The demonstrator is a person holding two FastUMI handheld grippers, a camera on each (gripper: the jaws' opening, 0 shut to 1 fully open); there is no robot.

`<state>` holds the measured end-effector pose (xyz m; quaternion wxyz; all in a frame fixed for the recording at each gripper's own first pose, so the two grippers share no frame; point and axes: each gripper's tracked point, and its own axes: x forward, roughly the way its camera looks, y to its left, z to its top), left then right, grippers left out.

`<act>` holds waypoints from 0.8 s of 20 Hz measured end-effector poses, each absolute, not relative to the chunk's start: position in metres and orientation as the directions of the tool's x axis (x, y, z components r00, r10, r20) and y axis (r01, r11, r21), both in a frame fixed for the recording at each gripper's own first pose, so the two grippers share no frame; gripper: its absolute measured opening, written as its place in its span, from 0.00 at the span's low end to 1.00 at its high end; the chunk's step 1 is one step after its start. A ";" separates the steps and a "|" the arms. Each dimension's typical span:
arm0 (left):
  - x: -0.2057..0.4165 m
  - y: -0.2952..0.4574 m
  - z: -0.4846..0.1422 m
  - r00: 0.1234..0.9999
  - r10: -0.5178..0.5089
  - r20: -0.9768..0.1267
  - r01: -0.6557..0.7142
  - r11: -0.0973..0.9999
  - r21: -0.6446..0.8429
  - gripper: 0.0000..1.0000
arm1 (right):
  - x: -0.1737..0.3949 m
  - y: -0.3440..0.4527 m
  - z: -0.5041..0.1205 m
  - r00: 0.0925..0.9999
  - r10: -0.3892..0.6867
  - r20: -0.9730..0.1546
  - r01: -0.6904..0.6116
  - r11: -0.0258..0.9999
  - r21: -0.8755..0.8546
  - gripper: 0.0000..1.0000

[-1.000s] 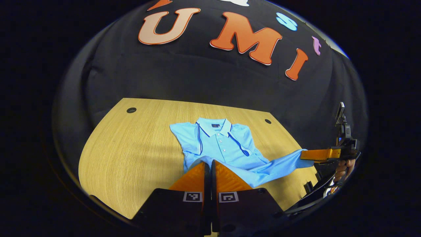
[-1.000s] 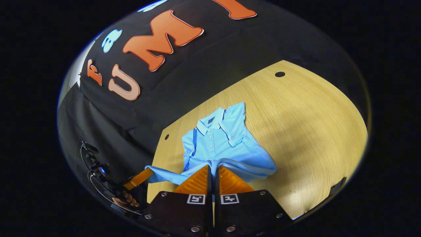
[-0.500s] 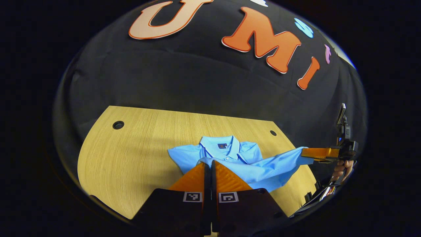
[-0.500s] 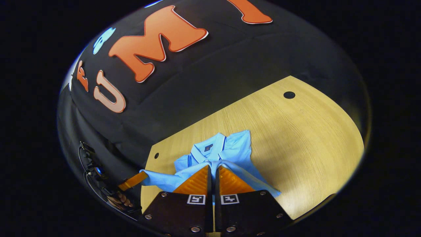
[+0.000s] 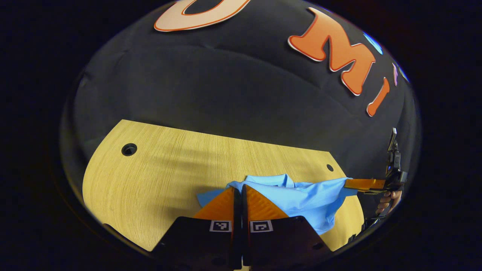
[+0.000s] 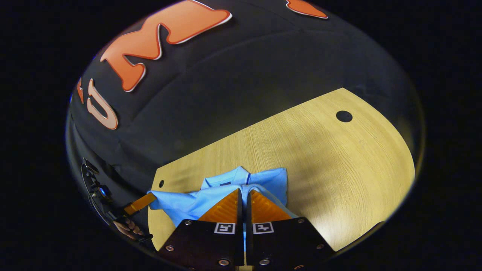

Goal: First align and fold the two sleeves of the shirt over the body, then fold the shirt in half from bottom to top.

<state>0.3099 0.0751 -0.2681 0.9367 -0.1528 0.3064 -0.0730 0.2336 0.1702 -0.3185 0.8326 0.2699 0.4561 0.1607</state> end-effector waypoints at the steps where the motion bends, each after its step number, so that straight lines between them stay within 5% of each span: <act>1: 0.319 0.078 -0.276 0.799 -0.205 -0.565 0.024 0.950 -0.311 0.04 | 0.245 0.176 -0.326 0.528 0.518 -0.673 -0.021 0.800 0.600 0.03; 4: 0.329 0.078 -0.302 0.759 -0.145 -0.634 -0.016 0.970 -0.241 0.13 | 0.264 0.184 -0.347 0.513 0.529 -0.676 0.004 0.786 0.618 0.10; 6: 0.321 0.074 -0.301 0.747 -0.147 -0.648 -0.024 0.969 -0.248 0.34 | 0.268 0.179 -0.352 0.516 0.519 -0.682 0.000 0.796 0.606 0.51; 10: 0.320 0.082 -0.287 0.771 -0.088 -0.630 -0.049 0.979 -0.196 0.79 | 0.261 0.163 -0.341 0.541 0.493 -0.681 -0.061 0.831 0.554 0.86; 11: 0.318 0.086 -0.281 0.777 -0.071 -0.625 -0.051 0.983 -0.175 0.91 | 0.257 0.158 -0.333 0.555 0.483 -0.678 -0.069 0.838 0.541 0.88; 13: 0.309 0.084 -0.259 0.790 -0.060 -0.610 -0.045 0.987 -0.156 0.98 | 0.251 0.150 -0.317 0.584 0.464 -0.666 -0.082 0.850 0.520 0.94; 16: 0.291 0.075 -0.236 0.800 -0.088 -0.594 -0.003 0.989 -0.151 0.99 | 0.239 0.139 -0.291 0.628 0.432 -0.647 -0.105 0.871 0.480 0.97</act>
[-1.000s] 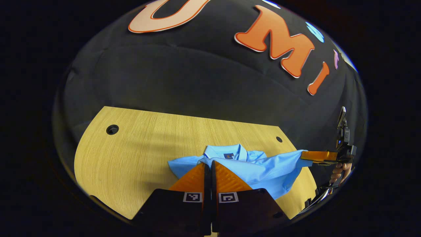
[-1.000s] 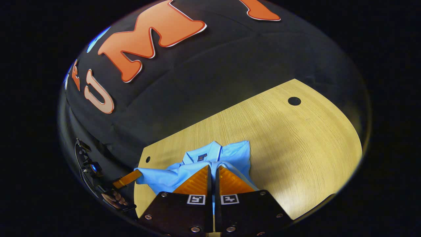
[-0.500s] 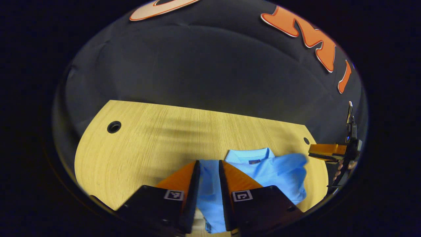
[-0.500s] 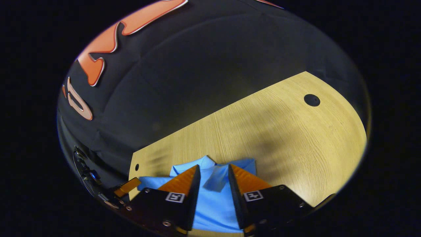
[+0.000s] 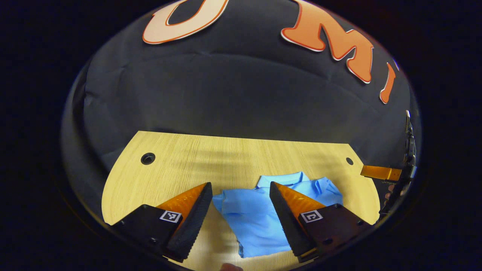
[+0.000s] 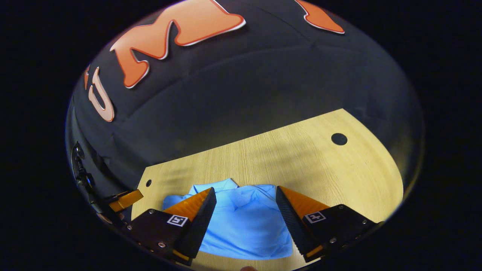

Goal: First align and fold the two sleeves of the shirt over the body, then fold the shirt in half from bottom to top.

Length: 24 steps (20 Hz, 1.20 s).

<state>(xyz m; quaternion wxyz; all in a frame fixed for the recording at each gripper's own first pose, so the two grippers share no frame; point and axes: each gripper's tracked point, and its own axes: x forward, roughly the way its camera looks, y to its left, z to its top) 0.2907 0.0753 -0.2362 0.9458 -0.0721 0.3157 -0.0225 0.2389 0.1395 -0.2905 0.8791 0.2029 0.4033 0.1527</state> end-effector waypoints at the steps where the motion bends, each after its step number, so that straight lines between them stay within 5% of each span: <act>1: 0.284 0.072 -0.228 0.807 -0.095 -0.583 0.012 0.989 -0.144 0.99 | 0.233 0.136 -0.279 0.644 0.422 -0.638 -0.111 0.877 0.467 0.96; 12: 0.211 0.030 -0.149 0.904 -0.167 -0.394 0.165 0.986 -0.041 0.99 | 0.164 0.069 -0.194 0.794 0.268 -0.545 -0.082 0.937 0.341 0.98; 24: 0.049 0.014 -0.121 0.960 0.050 -0.277 -0.053 0.999 -0.004 0.98 | 0.061 0.002 -0.142 0.891 0.263 -0.369 -0.194 0.958 0.213 0.98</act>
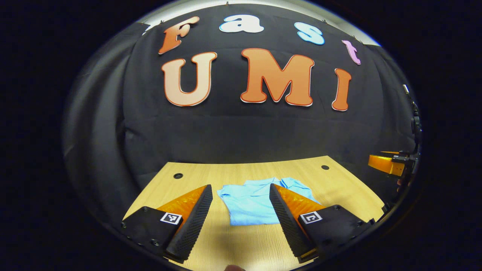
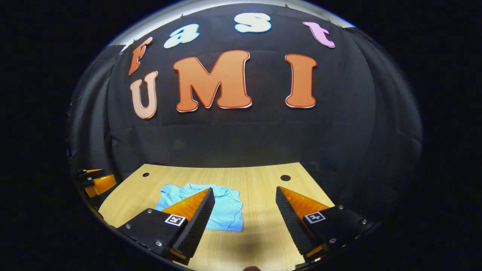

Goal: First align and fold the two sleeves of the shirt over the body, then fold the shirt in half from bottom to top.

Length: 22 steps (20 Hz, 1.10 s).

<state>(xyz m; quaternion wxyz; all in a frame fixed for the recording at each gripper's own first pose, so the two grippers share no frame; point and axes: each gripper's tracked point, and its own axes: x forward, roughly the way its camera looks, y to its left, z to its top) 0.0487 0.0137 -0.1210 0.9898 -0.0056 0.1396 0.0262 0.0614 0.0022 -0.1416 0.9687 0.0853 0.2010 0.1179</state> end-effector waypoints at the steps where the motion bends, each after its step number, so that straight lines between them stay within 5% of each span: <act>1: 0.035 0.010 -0.118 0.961 0.066 -0.268 -0.069 0.998 0.000 0.98 | 0.051 0.001 -0.138 0.894 0.273 -0.356 -0.210 0.956 0.205 0.99; 9: -0.053 0.009 -0.097 0.970 0.161 -0.181 -0.166 0.986 -0.009 0.98 | 0.006 0.013 -0.108 0.904 0.349 -0.246 -0.304 0.930 0.205 0.99; 15: -0.068 0.020 -0.092 0.965 0.220 -0.140 -0.227 0.973 -0.041 0.98 | -0.006 0.020 -0.107 0.898 0.368 -0.240 -0.335 0.927 0.168 0.98; 22: -0.046 0.032 -0.079 0.979 0.172 -0.108 -0.178 0.983 -0.050 0.98 | 0.005 0.021 -0.085 0.932 0.316 -0.176 -0.284 0.940 0.188 0.98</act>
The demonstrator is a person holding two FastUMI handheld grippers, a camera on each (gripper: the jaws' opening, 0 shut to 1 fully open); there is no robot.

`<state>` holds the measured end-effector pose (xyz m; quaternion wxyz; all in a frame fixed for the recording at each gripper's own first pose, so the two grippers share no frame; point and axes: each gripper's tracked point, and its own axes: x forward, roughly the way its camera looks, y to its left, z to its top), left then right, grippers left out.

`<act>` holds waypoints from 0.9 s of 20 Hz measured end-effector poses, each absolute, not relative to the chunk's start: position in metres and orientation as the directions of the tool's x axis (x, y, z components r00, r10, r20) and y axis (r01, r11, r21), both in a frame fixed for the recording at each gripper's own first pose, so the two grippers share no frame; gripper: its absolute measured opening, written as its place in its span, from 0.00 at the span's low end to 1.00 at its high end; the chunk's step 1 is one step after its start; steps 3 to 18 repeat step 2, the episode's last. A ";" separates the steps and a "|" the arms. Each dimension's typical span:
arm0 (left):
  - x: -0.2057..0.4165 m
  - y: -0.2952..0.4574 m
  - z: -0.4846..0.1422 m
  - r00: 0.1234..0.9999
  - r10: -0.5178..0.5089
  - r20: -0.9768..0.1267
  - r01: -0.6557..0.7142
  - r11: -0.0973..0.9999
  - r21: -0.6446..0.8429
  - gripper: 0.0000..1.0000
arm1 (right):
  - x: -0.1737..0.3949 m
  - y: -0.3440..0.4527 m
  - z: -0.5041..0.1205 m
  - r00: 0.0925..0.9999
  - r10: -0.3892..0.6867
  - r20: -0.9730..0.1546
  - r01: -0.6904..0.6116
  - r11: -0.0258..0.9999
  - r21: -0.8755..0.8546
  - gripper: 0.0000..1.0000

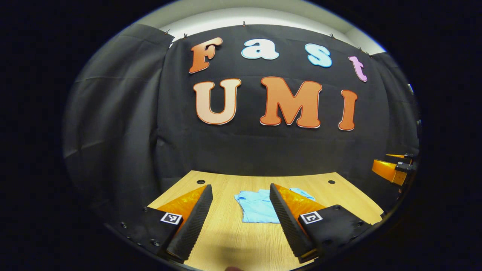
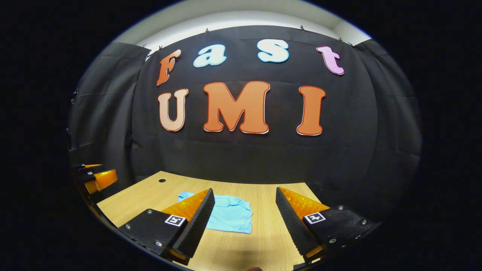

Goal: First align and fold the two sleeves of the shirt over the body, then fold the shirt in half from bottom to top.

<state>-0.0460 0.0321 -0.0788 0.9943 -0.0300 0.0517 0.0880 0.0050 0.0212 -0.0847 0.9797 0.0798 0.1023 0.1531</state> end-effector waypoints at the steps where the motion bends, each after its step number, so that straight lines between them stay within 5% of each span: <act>1: -0.041 0.034 -0.074 0.983 0.164 -0.089 -0.169 0.984 -0.052 0.98 | 0.008 0.022 -0.083 0.938 0.307 -0.161 -0.279 0.944 0.176 0.98; 18: -0.034 0.037 -0.076 0.983 0.158 -0.092 -0.163 0.985 -0.053 0.98 | 0.010 0.023 -0.085 0.942 0.292 -0.166 -0.267 0.951 0.157 0.98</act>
